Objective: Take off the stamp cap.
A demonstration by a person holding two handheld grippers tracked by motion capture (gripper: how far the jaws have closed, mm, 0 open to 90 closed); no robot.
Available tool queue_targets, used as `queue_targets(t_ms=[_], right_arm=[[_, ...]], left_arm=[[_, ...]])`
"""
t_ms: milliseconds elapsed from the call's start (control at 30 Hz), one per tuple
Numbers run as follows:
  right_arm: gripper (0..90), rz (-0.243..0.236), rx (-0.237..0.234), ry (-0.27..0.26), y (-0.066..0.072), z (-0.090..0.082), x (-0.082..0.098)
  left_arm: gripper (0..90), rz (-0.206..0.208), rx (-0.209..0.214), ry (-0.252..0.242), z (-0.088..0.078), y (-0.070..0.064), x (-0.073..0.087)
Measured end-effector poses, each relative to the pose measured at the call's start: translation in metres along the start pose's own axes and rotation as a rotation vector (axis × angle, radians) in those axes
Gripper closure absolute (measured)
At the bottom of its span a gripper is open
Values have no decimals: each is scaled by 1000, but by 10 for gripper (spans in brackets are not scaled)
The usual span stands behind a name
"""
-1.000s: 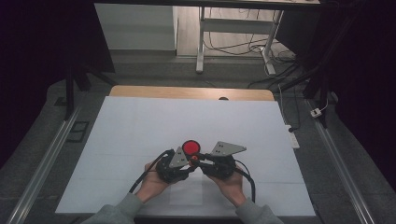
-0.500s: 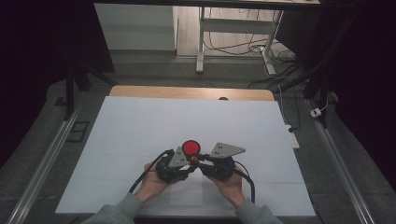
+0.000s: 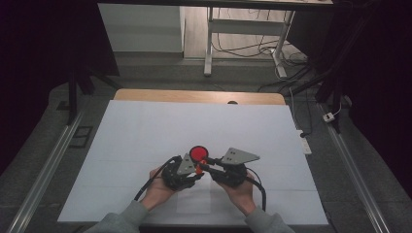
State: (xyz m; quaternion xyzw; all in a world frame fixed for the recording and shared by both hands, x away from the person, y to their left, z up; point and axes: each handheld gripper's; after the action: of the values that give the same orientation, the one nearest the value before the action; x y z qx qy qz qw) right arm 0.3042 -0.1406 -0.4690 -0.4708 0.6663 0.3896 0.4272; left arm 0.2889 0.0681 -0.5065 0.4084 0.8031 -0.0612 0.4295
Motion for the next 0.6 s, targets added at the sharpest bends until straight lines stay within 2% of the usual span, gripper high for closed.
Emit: queue_targets(t_ms=[33,67,100,167,233,600], right_arm=[[724,11,5,-27,-2,-7,-4],[725,-5,16,-18,-4,-13,-8],[724,-26,32,-18,-4,-17,-10],[725,-7,28,-35,-6,-22,-10],[724,1,24,-35,-8,-21,-9],[724,30,6,-42,-11,-21,-8]], left_arm=[[653,-75,46,-37,-1,4,2],[653,-99,51,-58,-5,6,0],[653,-55,14,-67,-10,4,-5],[653,-43,9,-84,-15,4,-9],[653,-25,4,-72,-14,3,-9],[652,-34,12,-64,-13,7,-5]])
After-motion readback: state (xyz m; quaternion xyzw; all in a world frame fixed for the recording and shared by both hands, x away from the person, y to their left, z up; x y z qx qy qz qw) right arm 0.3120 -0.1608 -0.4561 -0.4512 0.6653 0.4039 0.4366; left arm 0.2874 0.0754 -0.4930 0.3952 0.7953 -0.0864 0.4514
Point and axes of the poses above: each handheld gripper's, and its own axes: z roughly forward along the jaws, x roughly out of its underside, y roughly to its left, and after that the axes turned 13 degrees about -x, right-handed
